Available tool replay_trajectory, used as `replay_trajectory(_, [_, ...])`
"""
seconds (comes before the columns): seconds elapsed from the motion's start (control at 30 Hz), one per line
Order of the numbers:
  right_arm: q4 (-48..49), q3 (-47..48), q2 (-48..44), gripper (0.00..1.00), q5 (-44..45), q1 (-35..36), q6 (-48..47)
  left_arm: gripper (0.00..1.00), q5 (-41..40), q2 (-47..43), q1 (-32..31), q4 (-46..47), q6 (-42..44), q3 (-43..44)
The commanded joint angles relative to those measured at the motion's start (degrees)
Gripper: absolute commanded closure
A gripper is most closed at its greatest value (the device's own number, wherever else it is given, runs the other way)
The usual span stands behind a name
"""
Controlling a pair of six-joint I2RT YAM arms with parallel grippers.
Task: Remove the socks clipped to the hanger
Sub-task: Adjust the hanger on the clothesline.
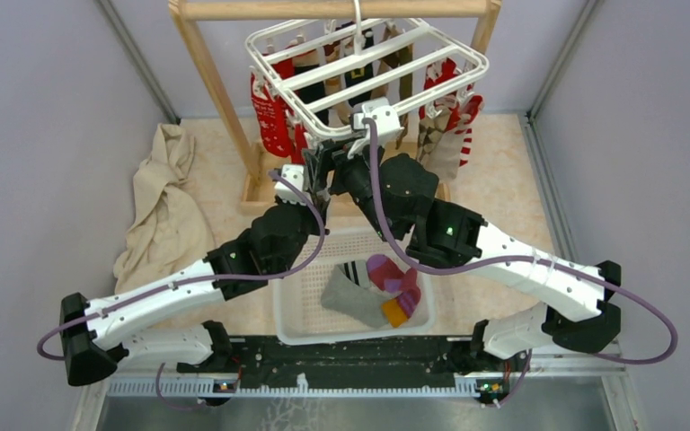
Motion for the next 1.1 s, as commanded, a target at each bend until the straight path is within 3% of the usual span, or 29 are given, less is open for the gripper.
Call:
replay_trajectory(0.0, [8.1, 0.3, 0.9, 0.37, 3.7, 0.7, -3.8, 1.0, 0.5, -1.9, -0.3, 0.2, 1.3, -0.8])
replay_trajectory(0.53, [12.4, 3.6, 5.1, 0.44, 3.7, 0.7, -8.2, 1.0, 1.0, -2.2, -0.3, 0.7, 1.6, -1.7])
replay_trajectory(1.07, [16.7, 3.3, 5.6, 0.38, -1.6, 0.7, -10.2, 1.0, 2.7, -2.5, -0.3, 0.6, 1.6, -1.9])
